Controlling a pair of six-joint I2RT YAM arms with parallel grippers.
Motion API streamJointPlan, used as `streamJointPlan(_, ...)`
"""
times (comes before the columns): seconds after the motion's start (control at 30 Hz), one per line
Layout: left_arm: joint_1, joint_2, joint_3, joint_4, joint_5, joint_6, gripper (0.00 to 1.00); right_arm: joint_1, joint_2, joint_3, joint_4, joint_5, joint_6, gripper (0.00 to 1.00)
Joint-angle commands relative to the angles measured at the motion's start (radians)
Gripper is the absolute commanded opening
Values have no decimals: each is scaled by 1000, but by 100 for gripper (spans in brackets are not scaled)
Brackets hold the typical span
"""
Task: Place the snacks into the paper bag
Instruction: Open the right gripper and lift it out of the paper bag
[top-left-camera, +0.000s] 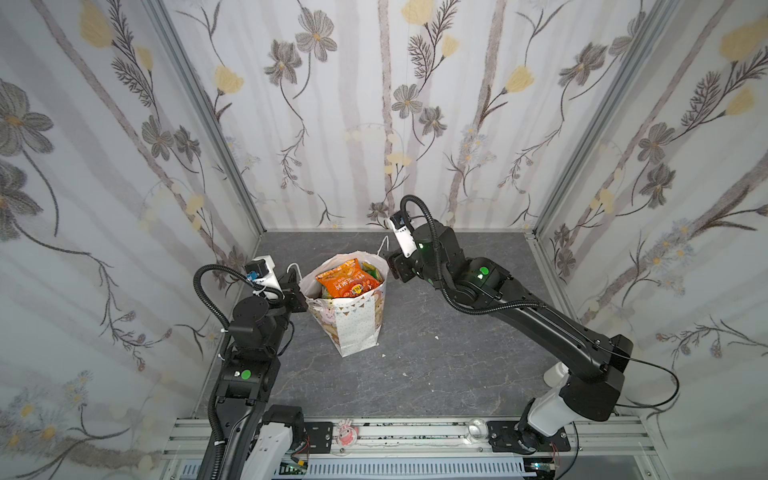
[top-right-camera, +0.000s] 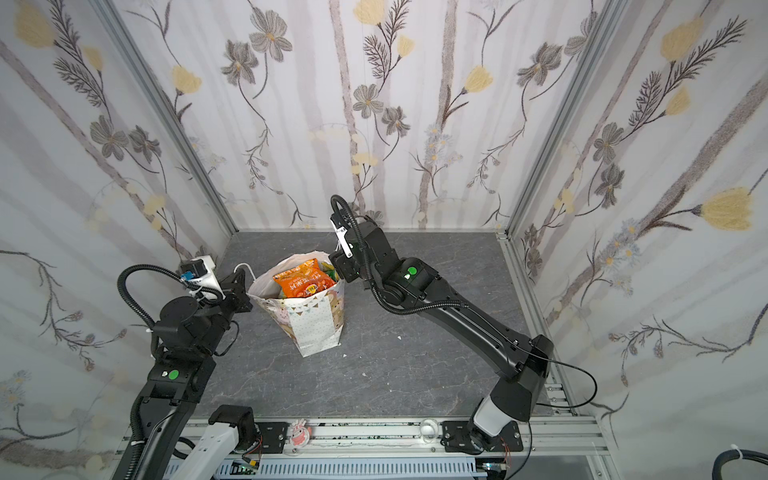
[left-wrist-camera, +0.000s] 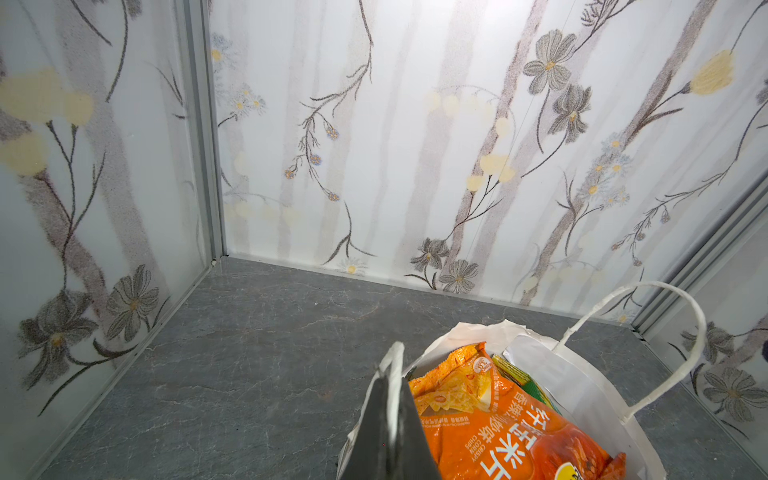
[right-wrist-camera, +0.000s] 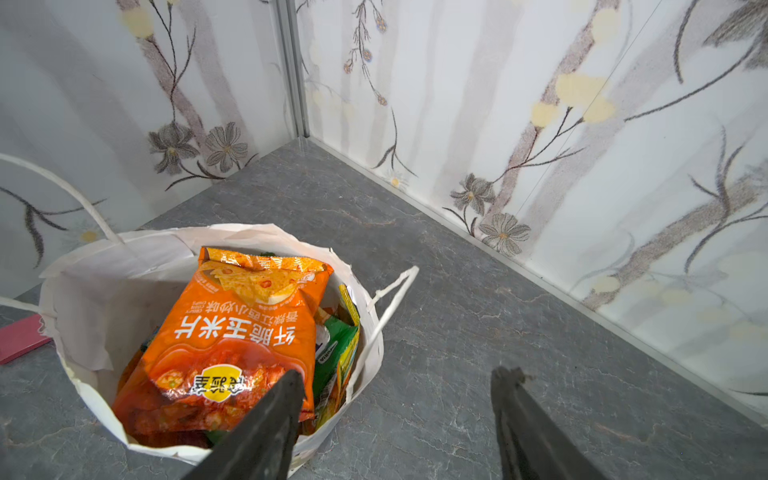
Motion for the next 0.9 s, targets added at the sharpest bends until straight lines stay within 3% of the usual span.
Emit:
streamJointPlan(0.0, 1, 5, 12, 21, 16, -3, 5, -8, -5, -23, 130, -7, 56, 72)
streamJointPlan(0.07, 1, 4, 15, 18, 18, -5, 5, -34, 33, -23, 135, -28, 70, 72)
streamJointPlan(0.17, 1, 2, 17, 15, 22, -2, 5, -81, 54, -39, 177, -150, 117, 71)
streamJointPlan(0.4, 2, 13, 25, 9, 34, 3, 4, -100, 114, -12, 193, -247, 130, 62)
streamJointPlan(0.57, 1, 22, 37, 9, 46, -1, 4, -100, 136, 11, 207, -305, 136, 40)
streamJointPlan(0.73, 1, 43, 53, 0, 93, -21, 3, -102, 139, 42, 183, -273, 115, 4)
streamJointPlan(0.87, 0, 119, 133, -53, 169, -9, 0, -117, 124, 61, 162, -296, 112, 0)
